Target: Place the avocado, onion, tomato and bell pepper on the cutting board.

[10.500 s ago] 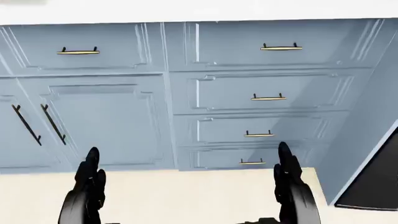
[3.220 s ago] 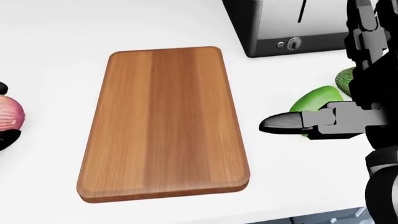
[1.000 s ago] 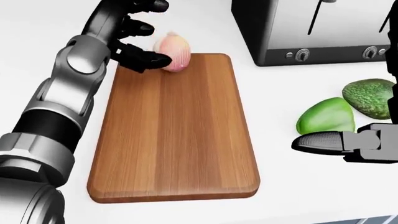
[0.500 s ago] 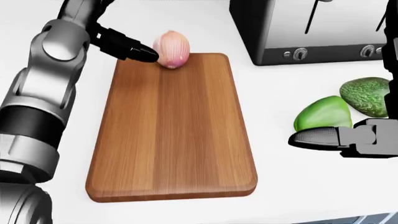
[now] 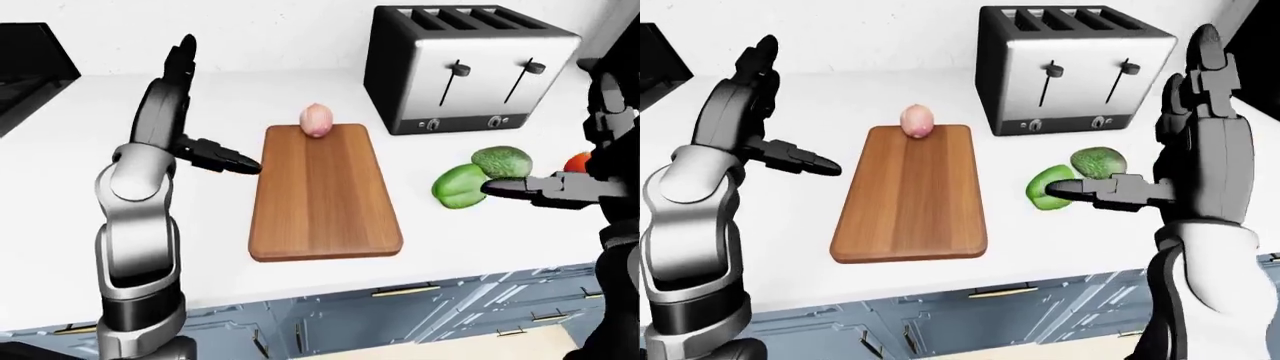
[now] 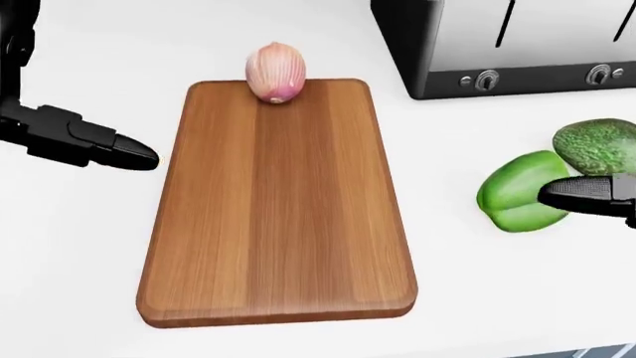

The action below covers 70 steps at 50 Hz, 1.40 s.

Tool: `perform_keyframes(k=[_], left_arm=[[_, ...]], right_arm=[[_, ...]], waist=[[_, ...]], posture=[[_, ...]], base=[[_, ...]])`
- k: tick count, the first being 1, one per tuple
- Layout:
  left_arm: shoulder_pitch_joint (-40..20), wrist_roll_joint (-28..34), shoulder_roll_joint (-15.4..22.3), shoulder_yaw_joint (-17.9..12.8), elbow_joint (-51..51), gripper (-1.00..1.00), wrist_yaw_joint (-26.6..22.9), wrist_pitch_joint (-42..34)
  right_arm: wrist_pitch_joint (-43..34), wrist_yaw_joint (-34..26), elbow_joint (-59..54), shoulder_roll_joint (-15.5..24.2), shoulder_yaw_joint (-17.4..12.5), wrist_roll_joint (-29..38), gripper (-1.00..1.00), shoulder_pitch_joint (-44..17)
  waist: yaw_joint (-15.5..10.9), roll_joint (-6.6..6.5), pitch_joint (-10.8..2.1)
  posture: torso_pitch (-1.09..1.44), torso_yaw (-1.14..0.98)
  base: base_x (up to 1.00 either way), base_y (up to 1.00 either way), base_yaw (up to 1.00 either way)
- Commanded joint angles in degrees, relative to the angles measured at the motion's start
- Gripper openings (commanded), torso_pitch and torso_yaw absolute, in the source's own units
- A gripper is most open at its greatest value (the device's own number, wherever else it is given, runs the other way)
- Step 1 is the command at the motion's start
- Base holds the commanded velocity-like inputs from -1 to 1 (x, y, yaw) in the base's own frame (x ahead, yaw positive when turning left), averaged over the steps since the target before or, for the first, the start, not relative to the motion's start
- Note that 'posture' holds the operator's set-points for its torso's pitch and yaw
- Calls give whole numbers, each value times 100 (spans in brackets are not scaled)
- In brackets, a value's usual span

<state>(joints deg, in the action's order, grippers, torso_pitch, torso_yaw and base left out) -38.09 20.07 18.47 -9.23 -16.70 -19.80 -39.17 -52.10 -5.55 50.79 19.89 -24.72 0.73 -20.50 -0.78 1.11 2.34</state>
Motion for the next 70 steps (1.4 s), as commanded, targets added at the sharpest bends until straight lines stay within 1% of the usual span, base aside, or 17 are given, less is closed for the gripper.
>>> perform_keyframes(k=[1, 3, 6, 7, 12, 16, 20, 24, 28, 33, 37, 48, 49, 50, 54, 64, 70], left_arm=[[-129, -10, 75, -83, -296, 100, 92, 67], [-39, -5, 98, -81, -379, 100, 77, 47], [77, -34, 98, -153, -581, 100, 112, -61], [113, -45, 101, -151, -630, 100, 107, -78], [215, -80, 117, -168, -820, 100, 99, -204], [227, -73, 118, -155, -843, 100, 84, -218], [333, -66, 44, -122, -862, 100, 94, -179], [365, -56, 34, -126, -882, 100, 76, -183], [417, -34, 5, -103, -901, 100, 67, -150], [474, -29, -48, -96, -892, 100, 78, -98], [515, -23, -58, -89, -858, 100, 72, -44], [620, 4, -58, -126, -937, 100, 38, -50], [630, 14, -52, -122, -946, 100, 29, -43], [633, 18, -50, -130, -952, 100, 23, -55], [623, 44, -45, -130, -923, 100, 30, -54], [518, 131, -33, -104, -799, 100, 42, -69], [548, 163, -21, -116, -853, 100, 1, -98]], right_arm=[[16, -47, 109, 263, -231, -24, 100, -133], [-79, -13, 3, 371, -424, -95, 100, -169], [-78, -83, -109, 621, -572, -182, 100, -167], [-94, -110, -88, 667, -541, -204, 100, -157], [-336, -554, -15, 945, 24, 106, 100, -267], [-466, -1082, -59, 1125, 222, 558, 100, -352], [-330, -1572, -189, 1152, 506, 1162, 100, -384], [-352, -2058, -257, 1097, 642, 1651, 100, -571], [-94, -2570, -436, 1112, 788, 2193, 100, -593], [367, -3046, -621, 802, 935, 2808, 100, -524], [736, -3220, -782, 539, 1029, 3193, 100, -479], [1121, -3335, -944, 99, 1051, 3559, 100, -368], [1145, -3301, -963, 46, 1061, 3543, 97, -339], [1155, -3286, -968, 26, 1069, 3546, 84, -322], [1151, -3203, -985, -58, 1075, 3480, 65, -303], [1237, -2769, -1083, -256, 1097, 3129, 51, -95], [1323, -2592, -1148, -346, 1143, 3016, 51, 38]], waist=[[10, -1, -133], [6, 7, -125], [9, 21, -120], [11, 25, -122], [26, 17, -122], [29, 13, -124], [21, 17, -117], [29, 7, -133], [31, -7, -128], [44, -23, -136], [52, -44, -154], [64, -83, -175], [64, -86, -174], [64, -88, -174], [66, -89, -179], [61, -87, -184], [62, -86, -189]], posture=[[0, 0], [0, 0], [0, 0], [0, 0], [0, 0], [0, 0], [0, 0], [0, 0], [0, 0], [0, 0], [0, 0], [0, 0], [0, 0], [0, 0], [0, 0], [0, 0], [0, 0]], base=[[0, 0, 0], [0, 0, 0], [0, 0, 0], [0, 0, 0], [0, 0, 0], [0, 0, 0], [0, 0, 0], [0, 0, 0], [0, 0, 0], [0, 0, 0], [0, 0, 0], [0, 0, 0], [0, 0, 0], [0, 0, 0], [0, 0, 0], [0, 0, 0], [0, 0, 0]])
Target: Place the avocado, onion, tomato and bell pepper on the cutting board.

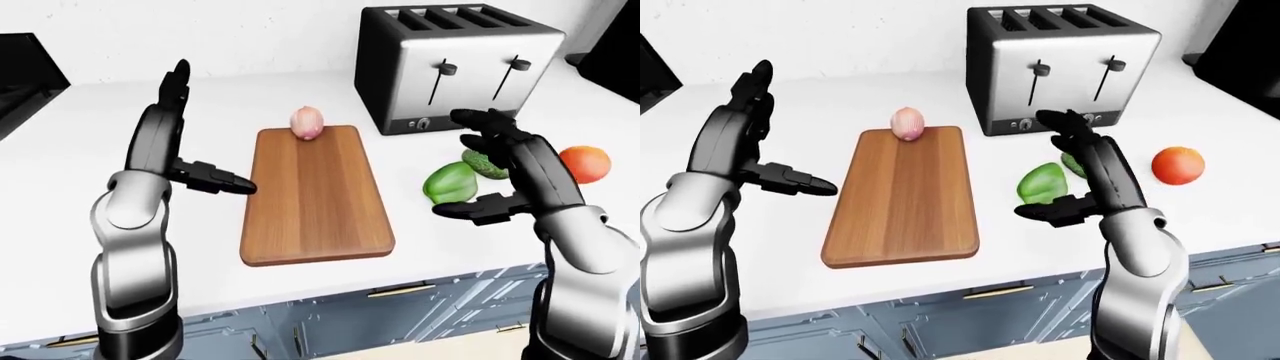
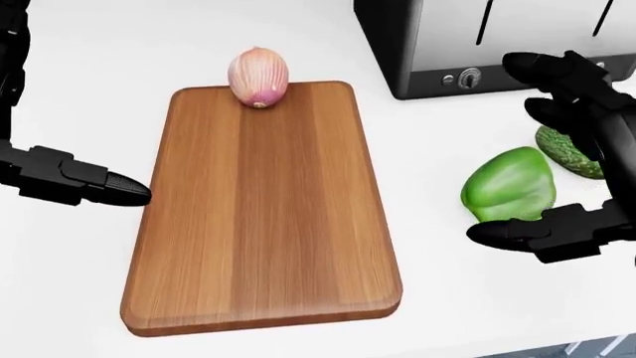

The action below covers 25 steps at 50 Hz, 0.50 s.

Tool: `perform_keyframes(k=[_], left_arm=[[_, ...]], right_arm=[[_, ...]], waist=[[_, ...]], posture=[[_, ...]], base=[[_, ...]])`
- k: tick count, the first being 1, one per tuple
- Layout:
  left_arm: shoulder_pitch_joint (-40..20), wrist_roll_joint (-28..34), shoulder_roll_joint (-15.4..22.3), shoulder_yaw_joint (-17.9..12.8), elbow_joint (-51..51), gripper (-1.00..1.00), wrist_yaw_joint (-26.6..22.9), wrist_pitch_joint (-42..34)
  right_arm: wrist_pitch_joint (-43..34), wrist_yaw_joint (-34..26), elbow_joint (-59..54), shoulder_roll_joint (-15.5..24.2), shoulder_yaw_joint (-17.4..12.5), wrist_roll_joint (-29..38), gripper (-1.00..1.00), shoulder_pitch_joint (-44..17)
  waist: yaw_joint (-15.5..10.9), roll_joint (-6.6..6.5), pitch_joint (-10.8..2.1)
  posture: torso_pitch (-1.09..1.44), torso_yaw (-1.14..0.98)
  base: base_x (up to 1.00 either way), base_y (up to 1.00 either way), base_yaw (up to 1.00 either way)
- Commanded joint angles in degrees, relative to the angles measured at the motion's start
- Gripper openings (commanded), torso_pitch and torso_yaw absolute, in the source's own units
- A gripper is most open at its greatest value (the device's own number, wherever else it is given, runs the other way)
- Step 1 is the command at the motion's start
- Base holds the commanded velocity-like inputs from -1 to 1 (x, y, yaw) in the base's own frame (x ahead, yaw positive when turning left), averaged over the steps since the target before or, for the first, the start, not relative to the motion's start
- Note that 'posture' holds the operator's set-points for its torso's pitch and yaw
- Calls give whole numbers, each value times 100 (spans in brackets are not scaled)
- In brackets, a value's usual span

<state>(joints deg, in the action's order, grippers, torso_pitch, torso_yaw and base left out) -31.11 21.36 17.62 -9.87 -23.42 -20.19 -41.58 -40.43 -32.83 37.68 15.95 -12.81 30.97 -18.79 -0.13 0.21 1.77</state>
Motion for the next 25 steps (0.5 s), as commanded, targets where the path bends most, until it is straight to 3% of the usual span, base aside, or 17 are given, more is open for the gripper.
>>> perform_keyframes(k=[1, 25], left_arm=[[-142, 36, 61, -57, -193, 100, 37, 133], [-59, 87, 59, -72, -203, 100, -8, 184]], right_arm=[[198, 188, 122, 20, -18, -17, 51, -106], [445, 481, -236, -36, 16, -177, 56, -32]], waist=[[-3, 2, -131], [-7, 2, -146]], posture=[[0, 0], [0, 0]], base=[[0, 0, 0], [0, 0, 0]])
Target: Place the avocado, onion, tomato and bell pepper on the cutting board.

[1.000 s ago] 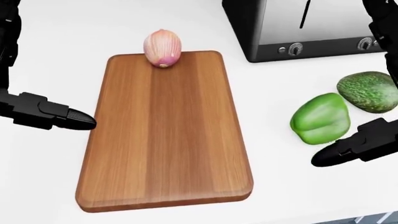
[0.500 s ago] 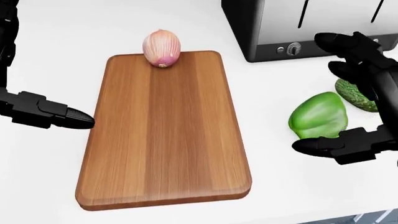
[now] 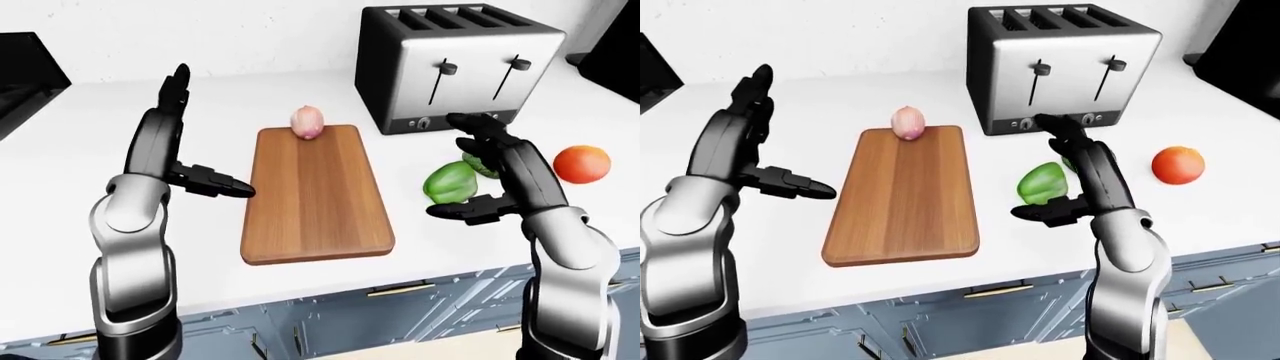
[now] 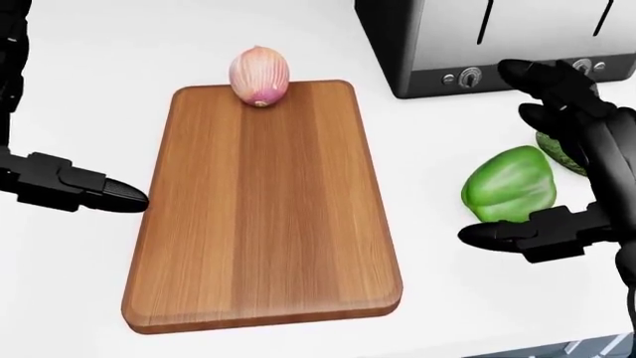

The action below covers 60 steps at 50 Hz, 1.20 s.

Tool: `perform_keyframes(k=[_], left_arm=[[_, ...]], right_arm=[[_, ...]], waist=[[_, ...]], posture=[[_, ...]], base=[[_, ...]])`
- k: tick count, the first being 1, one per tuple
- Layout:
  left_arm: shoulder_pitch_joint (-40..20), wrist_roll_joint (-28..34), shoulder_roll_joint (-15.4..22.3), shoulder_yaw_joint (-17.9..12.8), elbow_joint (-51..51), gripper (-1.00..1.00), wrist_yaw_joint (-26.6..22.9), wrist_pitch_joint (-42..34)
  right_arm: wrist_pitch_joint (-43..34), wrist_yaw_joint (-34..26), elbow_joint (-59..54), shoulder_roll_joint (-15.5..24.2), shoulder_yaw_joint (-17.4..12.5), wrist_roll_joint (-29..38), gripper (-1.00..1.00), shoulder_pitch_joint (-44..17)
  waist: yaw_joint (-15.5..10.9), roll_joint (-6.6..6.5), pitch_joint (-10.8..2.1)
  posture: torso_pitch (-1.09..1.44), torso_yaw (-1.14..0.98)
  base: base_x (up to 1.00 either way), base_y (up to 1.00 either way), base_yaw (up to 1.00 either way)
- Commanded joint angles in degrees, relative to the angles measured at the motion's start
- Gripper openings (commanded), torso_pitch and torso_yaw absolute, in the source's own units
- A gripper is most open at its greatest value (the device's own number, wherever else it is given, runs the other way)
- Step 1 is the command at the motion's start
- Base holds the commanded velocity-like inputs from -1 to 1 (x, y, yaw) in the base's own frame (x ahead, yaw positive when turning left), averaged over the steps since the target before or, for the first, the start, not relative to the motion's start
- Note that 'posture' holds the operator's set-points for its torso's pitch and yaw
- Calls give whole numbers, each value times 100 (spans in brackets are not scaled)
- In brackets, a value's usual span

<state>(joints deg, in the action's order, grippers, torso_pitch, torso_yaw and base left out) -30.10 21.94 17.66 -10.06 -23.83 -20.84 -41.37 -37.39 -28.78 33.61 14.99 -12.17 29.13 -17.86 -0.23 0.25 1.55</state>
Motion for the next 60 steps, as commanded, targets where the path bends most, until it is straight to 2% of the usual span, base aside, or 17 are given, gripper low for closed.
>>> perform_keyframes(k=[1, 41, 48, 55, 60], left_arm=[[-156, 22, 42, -54, -152, 100, 65, 174], [-136, 115, 78, -73, -288, 100, -57, 116], [-106, 124, 91, -97, -386, 100, -93, 69], [-130, 133, 110, -104, -406, 100, -102, 44], [-171, 148, 145, -115, -462, 100, -139, -25]], right_arm=[[151, 93, 144, 57, -42, 8, 56, -124], [525, 517, -348, 5, -124, -282, 54, 108], [515, 519, -319, 0, -127, -274, 44, 155], [503, 455, -253, -4, -135, -242, 16, 222], [485, 387, -196, 23, -177, -225, 13, 238]], waist=[[2, -1, -124], [0, 11, -129], [-2, 10, -129], [-4, 12, -129], [-6, 17, -128]], posture=[[0, 0], [0, 0], [0, 0], [0, 0], [0, 0]], base=[[0, 0, 0], [0, 0, 0], [0, 0, 0], [0, 0, 0], [0, 0, 0]])
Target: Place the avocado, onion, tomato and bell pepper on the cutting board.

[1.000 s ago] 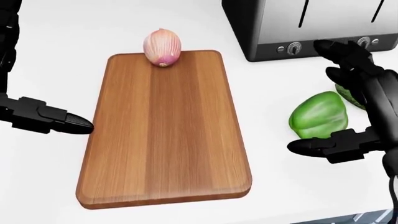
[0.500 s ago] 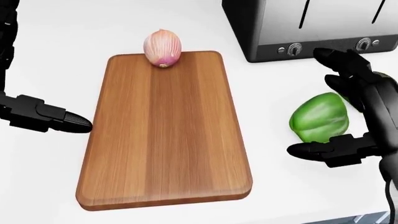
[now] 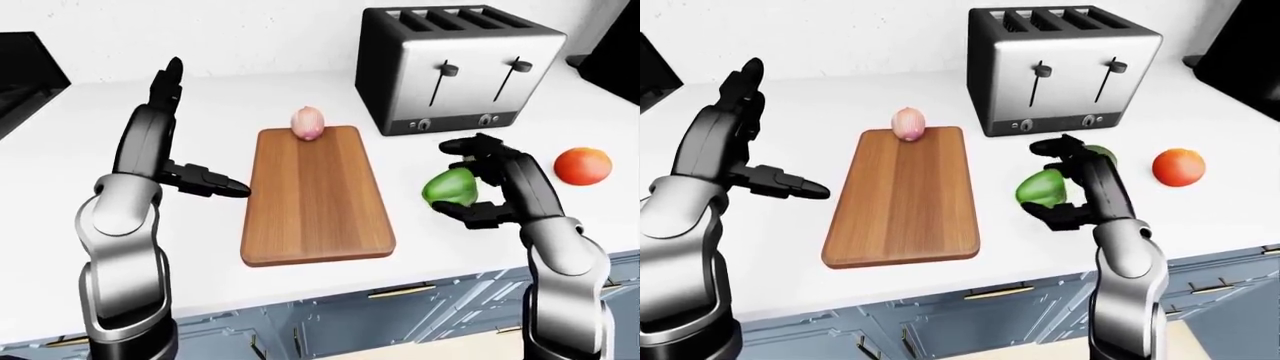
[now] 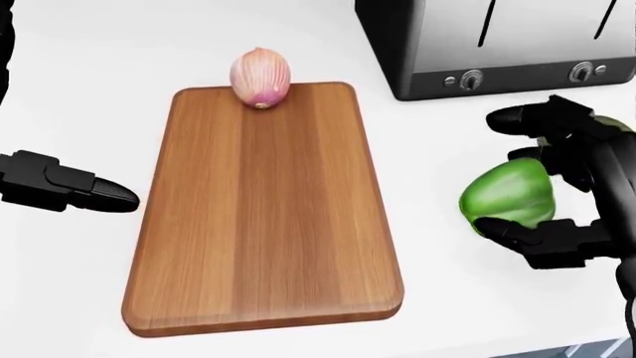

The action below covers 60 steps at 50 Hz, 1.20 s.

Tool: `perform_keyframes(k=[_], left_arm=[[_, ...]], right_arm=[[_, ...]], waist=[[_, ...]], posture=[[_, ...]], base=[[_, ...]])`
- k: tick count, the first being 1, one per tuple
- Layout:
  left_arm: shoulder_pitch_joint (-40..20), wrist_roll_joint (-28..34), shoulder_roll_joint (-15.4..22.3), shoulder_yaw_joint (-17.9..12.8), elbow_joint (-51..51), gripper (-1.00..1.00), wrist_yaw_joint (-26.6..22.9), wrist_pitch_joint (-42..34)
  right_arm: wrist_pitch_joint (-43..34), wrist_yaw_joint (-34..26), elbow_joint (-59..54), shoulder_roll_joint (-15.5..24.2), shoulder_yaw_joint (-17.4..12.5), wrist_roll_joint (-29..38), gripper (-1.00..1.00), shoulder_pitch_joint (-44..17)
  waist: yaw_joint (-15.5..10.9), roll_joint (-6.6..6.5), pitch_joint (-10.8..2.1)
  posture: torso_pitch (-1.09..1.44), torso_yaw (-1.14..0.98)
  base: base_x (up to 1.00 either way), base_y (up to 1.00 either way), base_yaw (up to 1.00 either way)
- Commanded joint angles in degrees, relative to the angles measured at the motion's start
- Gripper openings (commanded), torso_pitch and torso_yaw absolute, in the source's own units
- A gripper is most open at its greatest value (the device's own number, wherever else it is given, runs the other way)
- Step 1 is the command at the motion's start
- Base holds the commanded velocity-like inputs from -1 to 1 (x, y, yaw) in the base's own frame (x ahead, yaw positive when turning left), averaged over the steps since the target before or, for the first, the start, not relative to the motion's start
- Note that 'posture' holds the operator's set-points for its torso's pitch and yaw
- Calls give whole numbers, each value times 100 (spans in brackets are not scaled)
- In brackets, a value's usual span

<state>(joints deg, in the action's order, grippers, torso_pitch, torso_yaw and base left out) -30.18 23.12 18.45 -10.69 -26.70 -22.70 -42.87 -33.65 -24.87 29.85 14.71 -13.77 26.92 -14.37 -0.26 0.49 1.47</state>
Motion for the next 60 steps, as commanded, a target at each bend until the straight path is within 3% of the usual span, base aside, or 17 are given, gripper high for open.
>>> perform_keyframes(k=[1, 18, 28, 38, 46, 60], left_arm=[[-191, 38, 71, -39, -170, 100, 43, 113], [-201, 43, 125, -93, -244, 100, -8, 55], [-148, 49, 135, -109, -314, 100, -12, 32], [-81, 20, 136, -148, -325, 100, 13, 70], [-47, -9, 159, -179, -324, 100, 33, 90], [-87, -23, 191, -185, -311, 100, 33, 59]], right_arm=[[104, -24, 190, 54, -8, 4, 9, -119], [-70, -184, 360, 10, 134, 129, -47, -276], [-377, -374, 677, 38, 215, 256, -62, -505], [-813, -529, 643, 100, 536, 448, -65, -1345], [-774, -454, 84, -156, 939, 523, -67, -2154], [-85, -50, -1322, -1027, 1574, 455, -68, -3085]], waist=[[-2, -6, -119], [8, -19, -114], [8, -29, -107], [16, -51, -89], [26, -85, -84], [35, -167, -79]], posture=[[0, 0], [0, 0], [0, 0], [0, 0], [0, 0], [0, 0]], base=[[0, 0, 0], [0, 0, 0], [0, 0, 0], [0, 0, 0], [0, 0, 0], [0, 0, 0]])
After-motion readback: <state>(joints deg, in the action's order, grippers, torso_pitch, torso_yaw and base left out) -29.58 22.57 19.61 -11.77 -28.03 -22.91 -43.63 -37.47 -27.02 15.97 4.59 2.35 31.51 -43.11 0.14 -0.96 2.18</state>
